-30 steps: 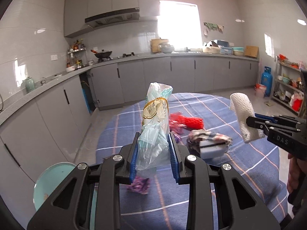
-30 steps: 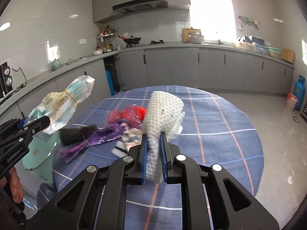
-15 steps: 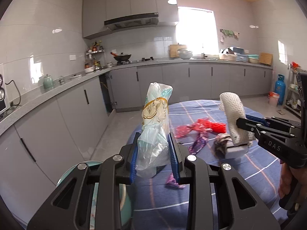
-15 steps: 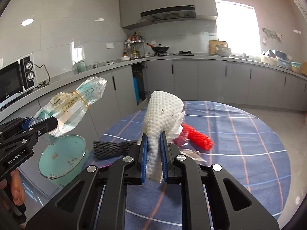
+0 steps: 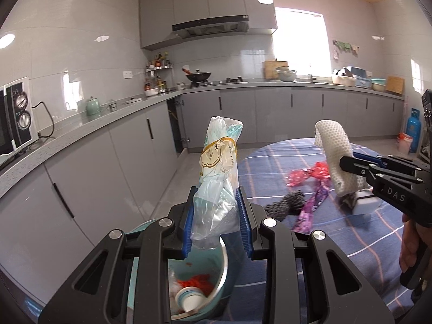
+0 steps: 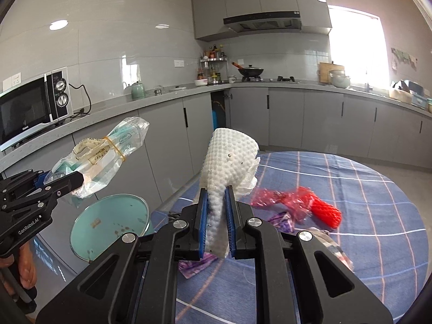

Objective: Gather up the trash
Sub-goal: 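Carry the clear bag and white sponge over the teal bin and release both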

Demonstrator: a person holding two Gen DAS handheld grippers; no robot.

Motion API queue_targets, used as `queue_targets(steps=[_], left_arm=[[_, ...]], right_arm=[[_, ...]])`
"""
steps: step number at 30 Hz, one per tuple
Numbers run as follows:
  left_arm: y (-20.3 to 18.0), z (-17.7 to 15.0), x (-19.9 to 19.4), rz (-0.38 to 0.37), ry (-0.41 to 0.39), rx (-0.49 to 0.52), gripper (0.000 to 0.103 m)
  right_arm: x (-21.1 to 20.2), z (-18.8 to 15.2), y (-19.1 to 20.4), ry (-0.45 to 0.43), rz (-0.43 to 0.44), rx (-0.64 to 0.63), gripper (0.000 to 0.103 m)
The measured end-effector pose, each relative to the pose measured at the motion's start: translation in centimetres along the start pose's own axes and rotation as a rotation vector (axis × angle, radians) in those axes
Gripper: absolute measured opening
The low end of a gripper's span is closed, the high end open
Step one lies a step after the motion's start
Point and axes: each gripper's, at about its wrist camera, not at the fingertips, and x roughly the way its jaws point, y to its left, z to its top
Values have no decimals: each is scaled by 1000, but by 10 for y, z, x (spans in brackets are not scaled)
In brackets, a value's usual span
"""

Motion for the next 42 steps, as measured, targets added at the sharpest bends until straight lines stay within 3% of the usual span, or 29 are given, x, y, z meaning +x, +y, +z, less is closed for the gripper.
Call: queue_targets(steps=[42], left_arm=[[115, -30, -1, 195, 54, -99, 29]], right_arm=[[68, 7, 110, 57, 182, -136, 14]])
